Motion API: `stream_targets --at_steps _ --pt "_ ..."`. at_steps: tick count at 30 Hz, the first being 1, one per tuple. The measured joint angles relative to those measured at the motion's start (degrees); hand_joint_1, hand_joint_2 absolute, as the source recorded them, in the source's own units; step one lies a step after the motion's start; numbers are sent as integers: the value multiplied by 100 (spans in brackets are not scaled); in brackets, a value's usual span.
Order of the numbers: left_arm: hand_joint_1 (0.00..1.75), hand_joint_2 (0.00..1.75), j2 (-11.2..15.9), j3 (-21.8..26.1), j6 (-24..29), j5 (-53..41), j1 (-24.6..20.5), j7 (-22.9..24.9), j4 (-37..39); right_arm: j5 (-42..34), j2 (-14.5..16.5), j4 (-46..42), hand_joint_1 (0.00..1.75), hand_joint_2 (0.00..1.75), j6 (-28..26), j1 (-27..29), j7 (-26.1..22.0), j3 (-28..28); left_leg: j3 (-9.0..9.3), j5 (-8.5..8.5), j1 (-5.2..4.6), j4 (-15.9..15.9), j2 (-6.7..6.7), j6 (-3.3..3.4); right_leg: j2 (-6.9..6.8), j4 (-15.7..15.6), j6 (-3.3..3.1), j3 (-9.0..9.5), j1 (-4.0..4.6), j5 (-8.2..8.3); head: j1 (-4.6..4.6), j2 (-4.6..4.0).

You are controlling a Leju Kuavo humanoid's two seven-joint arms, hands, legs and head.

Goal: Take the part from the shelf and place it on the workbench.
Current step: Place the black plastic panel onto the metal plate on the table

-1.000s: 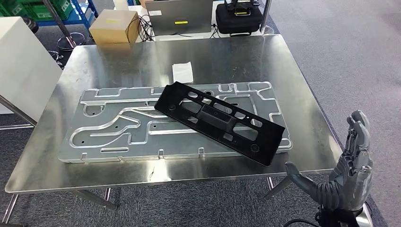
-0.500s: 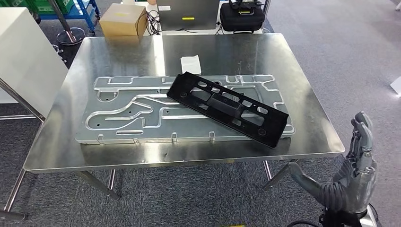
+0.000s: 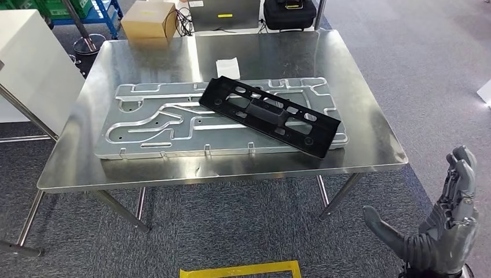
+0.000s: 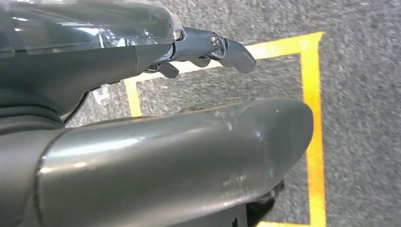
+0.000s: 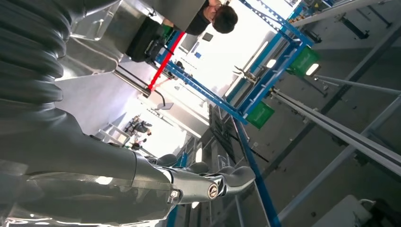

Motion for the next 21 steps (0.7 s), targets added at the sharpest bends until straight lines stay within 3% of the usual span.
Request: stream_targets --at_steps 1,3,4,6,9,10,11,13,14,15,16,17,18,19,21 --pt "0 0 2 15 -1 9 2 -2 0 5 19 0 0 175 -3 11 -3 2 87 100 24 27 1 -27 -3 33 20 -98 -12 50 -1 0" --pt "0 0 6 44 -1 23 6 -12 0 31 72 0 0 175 -19 55 -21 12 548 411 71 -502 0 -78 -6 128 80 -284 -45 129 -2 0" --pt "0 0 7 56 -1 21 6 -19 0 49 101 -1 0 175 -34 81 -36 22 848 450 78 -932 -5 -93 -5 187 115 -367 -54 159 -6 0" --pt "0 0 5 69 3 4 7 -32 0 89 150 -2 0 175 -71 114 -62 57 1198 380 67 -1510 -23 -45 -5 270 196 -459 -54 224 -8 0" --pt "0 0 7 85 38 -13 16 -32 0 114 190 4 0 175 -110 122 -74 117 1134 426 37 -1608 -16 134 5 284 310 -505 -70 308 -14 0" --pt "0 0 8 89 58 -16 15 -27 0 114 198 7 0 175 -113 122 -68 131 1078 491 35 -1617 -2 196 16 348 336 -547 -84 205 -7 0" --pt "0 0 9 91 78 -19 13 -22 0 112 205 10 0 175 -112 122 -63 139 1006 562 34 -1630 13 256 28 506 356 -613 -92 -5 3 0" --pt "0 0 10 92 112 -27 7 -12 0 100 210 17 0 175 -103 114 -46 144 851 692 12 -1628 28 320 40 1101 377 -767 -96 -607 28 0" --pt "0 0 10 93 128 -29 4 -5 0 92 211 25 0 175 -96 105 -36 145 771 755 -7 -1623 32 336 42 1441 383 -818 -94 -799 33 0" --pt "0 0 10 93 144 -31 1 1 0 84 211 36 0 175 -86 93 -20 146 689 820 -25 -1613 36 342 43 1695 382 -820 -93 -848 33 0" --pt "0 0 10 94 160 -31 -5 5 0 78 213 50 0 175 -78 79 -6 147 603 881 -42 -1599 38 342 43 1796 372 -751 -88 -757 33 0" --pt "0 0 10 94 173 -31 -13 8 0 69 215 64 0 175 -70 65 5 148 515 941 -56 -1581 37 338 44 1707 347 -589 -77 -594 34 0" --pt "0 0 10 94 181 -31 -20 6 0 53 219 77 0 175 -58 52 12 150 436 995 -65 -1563 35 330 46 1433 308 -334 -59 -448 33 0" --pt "0 0 5 94 185 -31 -27 4 0 24 223 86 0 175 -39 35 14 151 372 1042 -73 -1545 31 319 50 1033 253 -17 -31 -403 33 0" --pt "0 0 -6 94 186 -31 -38 -4 0 -53 237 99 0 175 10 1 16 160 301 1138 -80 -1530 27 274 55 280 165 485 26 -495 29 0"
